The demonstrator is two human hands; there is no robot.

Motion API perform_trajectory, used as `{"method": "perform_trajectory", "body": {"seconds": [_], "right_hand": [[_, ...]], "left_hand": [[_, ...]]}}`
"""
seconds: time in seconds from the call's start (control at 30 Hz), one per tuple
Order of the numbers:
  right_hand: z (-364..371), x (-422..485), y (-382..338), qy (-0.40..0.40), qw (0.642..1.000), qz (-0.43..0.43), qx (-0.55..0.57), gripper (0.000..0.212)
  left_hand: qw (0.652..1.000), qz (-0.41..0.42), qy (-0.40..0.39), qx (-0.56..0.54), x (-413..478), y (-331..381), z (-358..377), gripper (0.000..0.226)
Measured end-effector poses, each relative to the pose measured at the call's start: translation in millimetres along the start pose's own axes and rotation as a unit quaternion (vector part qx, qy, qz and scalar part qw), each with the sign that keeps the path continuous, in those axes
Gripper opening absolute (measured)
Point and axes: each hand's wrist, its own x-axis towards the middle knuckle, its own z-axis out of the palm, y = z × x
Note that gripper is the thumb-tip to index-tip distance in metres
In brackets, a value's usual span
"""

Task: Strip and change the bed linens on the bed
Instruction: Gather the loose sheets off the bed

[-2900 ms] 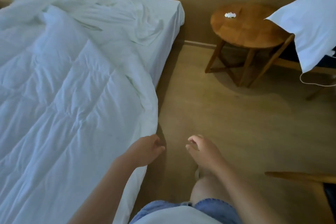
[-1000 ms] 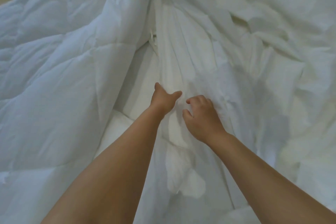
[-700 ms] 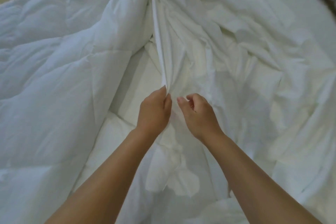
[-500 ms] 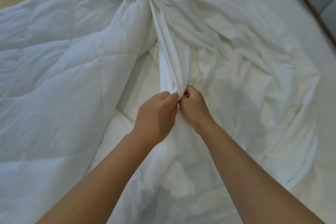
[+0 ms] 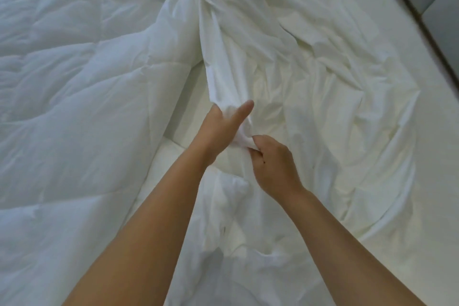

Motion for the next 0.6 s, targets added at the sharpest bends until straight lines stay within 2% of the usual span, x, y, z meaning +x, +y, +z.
{"method": "perform_trajectory", "body": {"seconds": [0.03, 0.07, 0.1, 0.17, 0.23, 0.3, 0.37, 0.47, 0.53, 0.6], "right_hand": [[0, -5, -4, 0.006, 0.999, -0.04, -0.026, 0.02], [-1, -9, -9, 0.013, 0.995, -0.085, -0.051, 0.017], [-1, -12, -12, 0.019, 0.989, -0.127, -0.074, 0.016], [-5, -11, -18, 0.01, 0.986, -0.151, -0.065, 0.02], [-12, -4, -22, 0.003, 0.997, -0.066, 0.047, 0.019], [-19, 8, -24, 0.042, 0.984, 0.054, 0.165, 0.008], [-25, 21, -29, 0.063, 0.969, 0.114, 0.211, 0.028], [-25, 31, -49, -0.023, 0.962, 0.112, 0.248, 0.081], [-26, 32, -62, -0.063, 0.955, 0.086, 0.275, 0.094], [-27, 33, -69, -0.072, 0.962, 0.065, 0.255, 0.102]], "left_hand": [[0.998, -0.063, -0.028, 0.003, 3, 6, -4, 0.082], [0.993, -0.103, -0.037, 0.034, 5, 11, -6, 0.083], [0.988, -0.115, -0.031, 0.098, 7, 16, -7, 0.068], [0.973, -0.061, 0.046, 0.216, 12, 22, -6, 0.027], [0.987, 0.031, 0.106, 0.119, 10, 25, -5, 0.016], [0.99, 0.079, 0.116, -0.033, 0, 30, -5, 0.023], [0.983, 0.068, 0.079, -0.151, -10, 39, -4, 0.022], [0.939, 0.042, -0.032, -0.339, -18, 61, -12, 0.026], [0.916, 0.033, -0.095, -0.389, -23, 74, -23, 0.039], [0.917, 0.043, -0.138, -0.373, -29, 80, -38, 0.033]]}}
